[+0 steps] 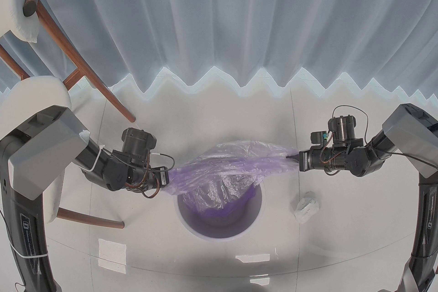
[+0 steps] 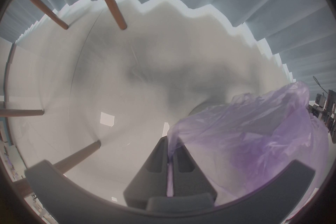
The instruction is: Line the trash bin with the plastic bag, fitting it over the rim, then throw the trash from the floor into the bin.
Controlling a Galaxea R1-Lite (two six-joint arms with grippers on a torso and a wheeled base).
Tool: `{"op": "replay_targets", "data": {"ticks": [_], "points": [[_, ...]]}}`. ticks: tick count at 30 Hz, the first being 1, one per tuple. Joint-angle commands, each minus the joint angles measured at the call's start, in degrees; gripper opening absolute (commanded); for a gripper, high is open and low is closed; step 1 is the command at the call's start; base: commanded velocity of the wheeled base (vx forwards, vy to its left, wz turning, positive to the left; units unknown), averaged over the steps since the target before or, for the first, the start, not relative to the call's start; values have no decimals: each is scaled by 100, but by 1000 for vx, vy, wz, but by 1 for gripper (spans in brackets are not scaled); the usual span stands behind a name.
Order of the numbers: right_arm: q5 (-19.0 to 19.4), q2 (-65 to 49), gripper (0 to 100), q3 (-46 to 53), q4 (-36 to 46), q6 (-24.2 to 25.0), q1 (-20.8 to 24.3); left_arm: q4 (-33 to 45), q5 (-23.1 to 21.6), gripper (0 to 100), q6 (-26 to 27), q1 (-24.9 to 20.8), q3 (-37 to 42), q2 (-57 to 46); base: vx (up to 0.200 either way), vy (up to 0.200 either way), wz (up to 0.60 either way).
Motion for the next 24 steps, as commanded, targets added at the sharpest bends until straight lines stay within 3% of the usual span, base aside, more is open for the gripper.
{"op": "replay_targets", "data": {"ticks": [1, 13, 24], "points": [[177, -14, 0, 353, -49, -163, -6, -43, -1, 0, -5, -24, 335, 59, 0, 0, 0], [397, -67, 0, 1187, -445, -347, -6, -104, 79, 0, 3, -445, 784, 33, 0, 0, 0], [370, 91, 0, 2356, -2396, -488, -6, -1765, 369, 0, 30, -551, 1645, 86, 0, 0, 0]]}}
